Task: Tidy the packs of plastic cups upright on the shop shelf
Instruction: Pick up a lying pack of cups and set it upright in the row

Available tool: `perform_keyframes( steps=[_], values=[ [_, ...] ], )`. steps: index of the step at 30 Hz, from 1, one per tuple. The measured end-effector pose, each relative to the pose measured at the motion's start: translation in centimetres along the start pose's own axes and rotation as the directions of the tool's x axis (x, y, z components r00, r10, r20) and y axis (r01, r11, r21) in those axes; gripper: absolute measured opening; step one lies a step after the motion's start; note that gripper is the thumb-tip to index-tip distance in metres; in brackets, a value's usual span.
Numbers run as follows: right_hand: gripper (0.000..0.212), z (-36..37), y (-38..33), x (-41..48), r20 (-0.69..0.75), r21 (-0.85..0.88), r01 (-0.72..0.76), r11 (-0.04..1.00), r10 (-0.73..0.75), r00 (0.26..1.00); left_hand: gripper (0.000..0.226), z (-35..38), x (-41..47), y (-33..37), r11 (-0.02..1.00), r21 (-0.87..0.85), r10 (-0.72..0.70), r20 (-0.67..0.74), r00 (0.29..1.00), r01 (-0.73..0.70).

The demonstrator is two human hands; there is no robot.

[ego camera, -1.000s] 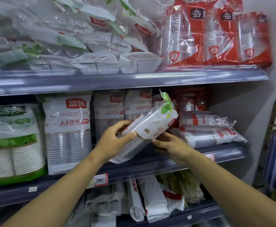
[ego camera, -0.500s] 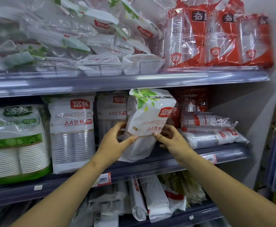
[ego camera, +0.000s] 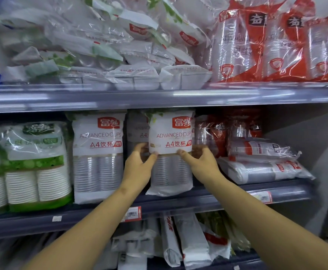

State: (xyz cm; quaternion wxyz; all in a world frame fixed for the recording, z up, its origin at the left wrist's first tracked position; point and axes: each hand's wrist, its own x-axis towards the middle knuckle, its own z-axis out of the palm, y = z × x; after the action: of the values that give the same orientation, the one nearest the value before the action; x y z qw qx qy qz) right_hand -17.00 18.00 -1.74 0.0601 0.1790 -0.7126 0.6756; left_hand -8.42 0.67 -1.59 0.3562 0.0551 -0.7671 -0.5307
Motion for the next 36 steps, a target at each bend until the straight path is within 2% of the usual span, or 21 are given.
perform_keyframes(
  steps=[5, 12, 24, 29, 36],
  values=[
    [0.055, 2.1, -0.4, 1.2, -0.011, 0.002, -0.027, 1.0, 0.027, 1.0, 0.027, 0.3, 1.0, -0.2, 0.998, 0.056, 0.0, -0.112, 0.994, 0.006],
    [0.056, 4.6, 0.1, 2.5, -0.002, 0.0, -0.035, 0.999, 0.035, 0.999, 0.051, 1.2, 1.6, -1.0, 0.983, 0.184, 0.009, -0.168, 0.986, 0.022],
    [0.053, 7.0, 1.1, 4.5, 0.011, -0.032, -0.017, 0.999, 0.017, 1.0, 0.056, 2.0, 2.9, -2.1, 0.98, 0.194, -0.01, -0.223, 0.975, 0.054],
    [0.052, 7.8, 1.7, 4.9, 0.004, -0.113, 0.041, 0.993, -0.041, 0.999, 0.057, 2.0, 3.0, -2.5, 0.985, 0.168, 0.009, -0.266, 0.964, 0.037],
    [0.05, 8.4, 2.1, 5.6, 0.04, -0.16, 0.037, 0.986, -0.031, 0.999, 0.058, 2.1, 3.3, -3.1, 0.978, 0.206, 0.044, -0.304, 0.952, 0.021]
  ],
)
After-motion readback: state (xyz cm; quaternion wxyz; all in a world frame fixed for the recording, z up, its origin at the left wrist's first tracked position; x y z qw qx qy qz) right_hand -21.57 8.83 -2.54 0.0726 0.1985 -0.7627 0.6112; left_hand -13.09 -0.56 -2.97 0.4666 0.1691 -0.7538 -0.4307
